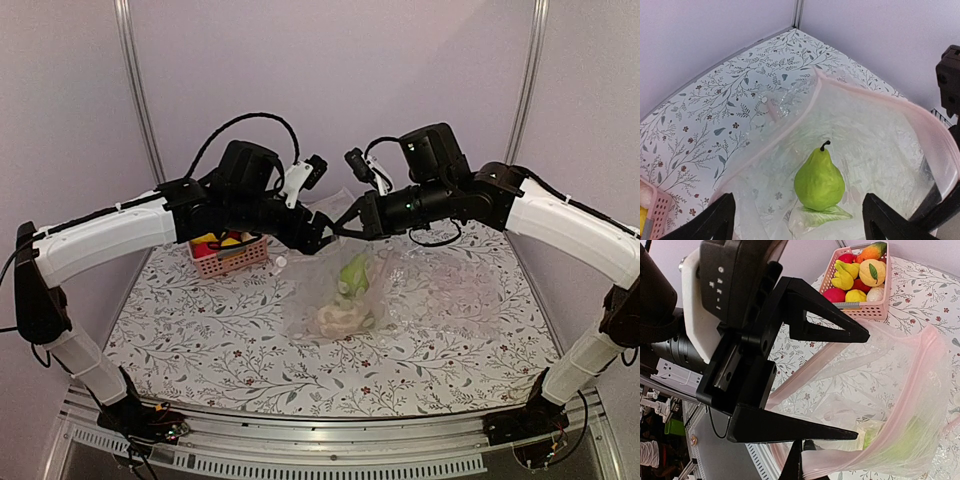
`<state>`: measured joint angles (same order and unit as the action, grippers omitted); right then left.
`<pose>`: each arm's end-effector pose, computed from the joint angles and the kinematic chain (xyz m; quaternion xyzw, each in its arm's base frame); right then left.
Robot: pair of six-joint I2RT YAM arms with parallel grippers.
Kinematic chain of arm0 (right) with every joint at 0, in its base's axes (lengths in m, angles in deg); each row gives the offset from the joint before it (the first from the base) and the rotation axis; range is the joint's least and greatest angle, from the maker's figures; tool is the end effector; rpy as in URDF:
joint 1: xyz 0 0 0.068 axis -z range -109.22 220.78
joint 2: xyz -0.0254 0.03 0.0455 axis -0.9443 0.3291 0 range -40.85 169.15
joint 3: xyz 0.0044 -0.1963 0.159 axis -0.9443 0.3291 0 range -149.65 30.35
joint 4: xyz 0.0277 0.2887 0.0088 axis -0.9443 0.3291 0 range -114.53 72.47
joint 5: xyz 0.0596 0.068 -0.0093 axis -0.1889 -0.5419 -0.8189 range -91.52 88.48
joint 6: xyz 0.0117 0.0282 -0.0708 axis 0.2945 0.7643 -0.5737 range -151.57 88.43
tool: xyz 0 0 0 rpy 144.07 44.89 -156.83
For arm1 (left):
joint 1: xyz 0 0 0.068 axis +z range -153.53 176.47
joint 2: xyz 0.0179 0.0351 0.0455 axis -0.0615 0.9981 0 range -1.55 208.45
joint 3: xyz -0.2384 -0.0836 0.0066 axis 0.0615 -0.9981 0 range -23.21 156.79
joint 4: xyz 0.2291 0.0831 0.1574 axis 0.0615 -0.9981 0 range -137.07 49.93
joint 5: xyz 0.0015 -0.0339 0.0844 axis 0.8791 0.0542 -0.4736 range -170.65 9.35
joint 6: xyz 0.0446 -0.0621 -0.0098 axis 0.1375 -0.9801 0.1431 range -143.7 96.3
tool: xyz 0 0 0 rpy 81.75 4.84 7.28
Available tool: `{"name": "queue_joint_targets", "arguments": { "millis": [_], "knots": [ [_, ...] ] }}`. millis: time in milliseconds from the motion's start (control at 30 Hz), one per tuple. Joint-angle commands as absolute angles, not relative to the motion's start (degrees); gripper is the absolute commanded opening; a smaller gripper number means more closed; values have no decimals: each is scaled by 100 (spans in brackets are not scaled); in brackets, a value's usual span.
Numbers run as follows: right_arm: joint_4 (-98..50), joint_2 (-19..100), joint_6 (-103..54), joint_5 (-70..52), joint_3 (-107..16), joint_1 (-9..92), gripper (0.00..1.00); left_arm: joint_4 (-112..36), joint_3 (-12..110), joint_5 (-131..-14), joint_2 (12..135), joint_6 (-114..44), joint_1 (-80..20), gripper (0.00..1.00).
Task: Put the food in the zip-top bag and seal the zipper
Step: Place the fake fruit in the zipper food storage bag.
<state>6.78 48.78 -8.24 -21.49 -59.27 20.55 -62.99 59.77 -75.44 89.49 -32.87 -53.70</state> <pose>0.2448 0.3293 0.3461 -0.2824 0.8152 0.4100 0.2961 0.2677 -0.3302 0.3057 0.3255 0.8064 -0.2780 0.4080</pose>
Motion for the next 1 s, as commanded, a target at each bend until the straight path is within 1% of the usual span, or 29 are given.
{"name": "queue_joint_targets", "arguments": {
  "millis": [0,200,367,667,833,967],
  "knots": [
    [108,4880,-810,-2042,-5912,2034,0,-5948,5976,-6939,8872,-3260,-5565,89],
    [105,4885,-812,-2012,-5912,2039,0,-5862,5888,-6941,8561,-3230,-5565,89],
    [111,4889,-817,-1990,-5921,2036,0,-5652,5691,-6923,7959,-3321,-5565,90],
    [87,4949,-807,-2026,-5956,2034,0,-6046,5686,-7123,6998,-3399,-5470,98],
    [87,4966,-801,-2042,-5965,2037,0,-6447,5743,-7236,6775,-3572,-5053,100],
    [86,4975,-800,-2040,-5960,2038,0,-7070,5913,-7581,6931,-3958,-4343,100]
  ]
}}
